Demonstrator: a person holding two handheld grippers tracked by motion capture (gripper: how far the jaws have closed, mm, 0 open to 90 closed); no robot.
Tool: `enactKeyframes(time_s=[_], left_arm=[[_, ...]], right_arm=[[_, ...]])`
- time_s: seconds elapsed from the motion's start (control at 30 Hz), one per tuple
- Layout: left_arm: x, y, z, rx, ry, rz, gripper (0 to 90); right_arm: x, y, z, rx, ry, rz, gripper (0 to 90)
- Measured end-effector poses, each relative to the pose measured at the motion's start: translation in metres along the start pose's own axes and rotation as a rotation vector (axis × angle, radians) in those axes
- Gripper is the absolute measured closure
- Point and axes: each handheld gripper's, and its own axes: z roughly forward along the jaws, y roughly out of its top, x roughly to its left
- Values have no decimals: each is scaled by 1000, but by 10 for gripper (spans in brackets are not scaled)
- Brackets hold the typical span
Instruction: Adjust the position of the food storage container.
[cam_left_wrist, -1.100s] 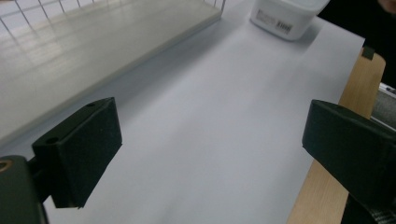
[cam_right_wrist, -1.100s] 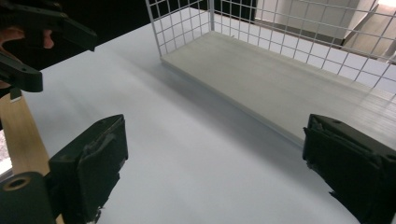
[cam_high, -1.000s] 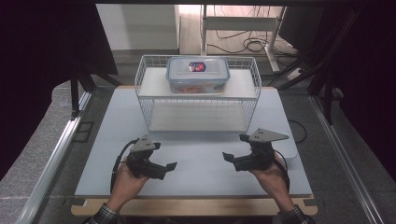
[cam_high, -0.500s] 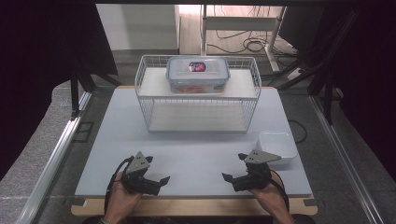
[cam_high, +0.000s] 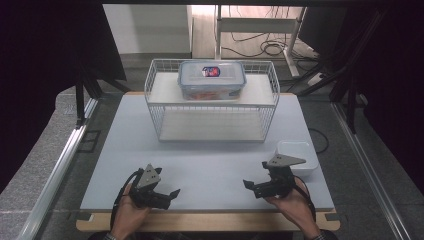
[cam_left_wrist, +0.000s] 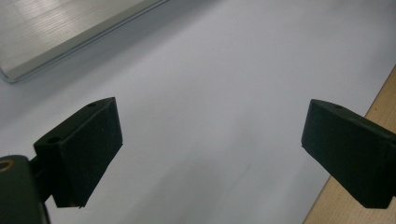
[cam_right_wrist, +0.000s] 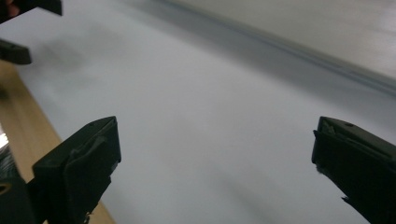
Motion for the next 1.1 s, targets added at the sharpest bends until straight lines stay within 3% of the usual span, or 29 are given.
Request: enactKeyframes(time_s=[0.1,0.2,0.3,0.5,0.63,1.1], left_arm=[[0,0,1,4,-8,-3,52],[1,-1,1,4,-16,-11,52],[2,-1,2,1,-21,-23,52],[3,-2,3,11,-30,-32,54],[3,-2,3,14,-34,-32,56],[5,-3,4,18,-41,-38,57]], right_arm=[[-17,5,-13,-38,-50,62,125],[-36,6,-25,-51,-128,101,232],[-52,5,-36,-52,-207,91,406],[-81,1,-50,-41,-280,86,735],[-93,1,-56,-30,-318,72,880],[-143,-9,-72,-35,-470,166,899]])
